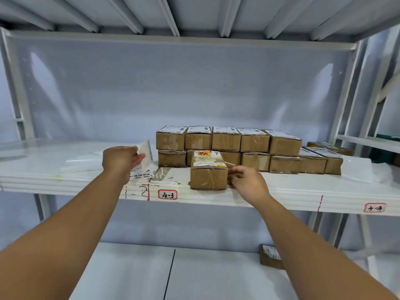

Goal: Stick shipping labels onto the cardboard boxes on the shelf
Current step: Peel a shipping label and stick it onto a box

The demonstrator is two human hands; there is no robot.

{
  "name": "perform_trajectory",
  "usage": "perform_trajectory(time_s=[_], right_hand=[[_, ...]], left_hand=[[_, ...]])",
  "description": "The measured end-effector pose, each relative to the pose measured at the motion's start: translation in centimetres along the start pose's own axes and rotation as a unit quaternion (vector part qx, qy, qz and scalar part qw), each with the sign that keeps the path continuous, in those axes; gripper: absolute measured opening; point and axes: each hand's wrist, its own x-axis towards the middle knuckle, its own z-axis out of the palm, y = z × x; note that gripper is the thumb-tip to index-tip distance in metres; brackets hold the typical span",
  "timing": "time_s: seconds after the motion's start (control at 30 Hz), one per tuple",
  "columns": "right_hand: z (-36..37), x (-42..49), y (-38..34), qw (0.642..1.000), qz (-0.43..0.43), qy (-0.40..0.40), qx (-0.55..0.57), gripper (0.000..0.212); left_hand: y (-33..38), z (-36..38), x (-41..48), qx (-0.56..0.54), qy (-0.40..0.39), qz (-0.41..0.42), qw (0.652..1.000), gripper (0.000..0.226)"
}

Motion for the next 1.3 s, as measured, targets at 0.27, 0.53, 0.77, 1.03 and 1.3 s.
perform_trajectory(time_s=[0.27,0.53,0.77,1.03,1.3], right_hand=[[-0.3,0.4,-1.1,0.993,0.065,0.031,0.097,0.019],[-1.4,-1.0,-8.3,0.962,-0.090,0.145,0.211,0.017],[-0.8,-3.0,-12.0,0.925,-0.134,0.052,0.352,0.010],[-1.0,-3.5,-11.3,0.896,-0.073,0.028,0.436,0.014],[-1.8,-2.7,-9.4,0.914,0.005,0.105,0.391,0.019]], left_hand=[[2.7,2.7,-4.1,0.014,0.098,0.126,0.987,0.010],[3.1,7.9,-9.5,-0.008,-0.030,0.142,0.989,0.008],[3.5,10.4,-12.8,-0.078,-0.126,0.104,0.984,0.018],[3.1,10.8,-13.0,-0.024,-0.121,0.136,0.983,0.021],[3.9,9.8,-12.3,-0.020,-0.082,0.096,0.992,0.015]])
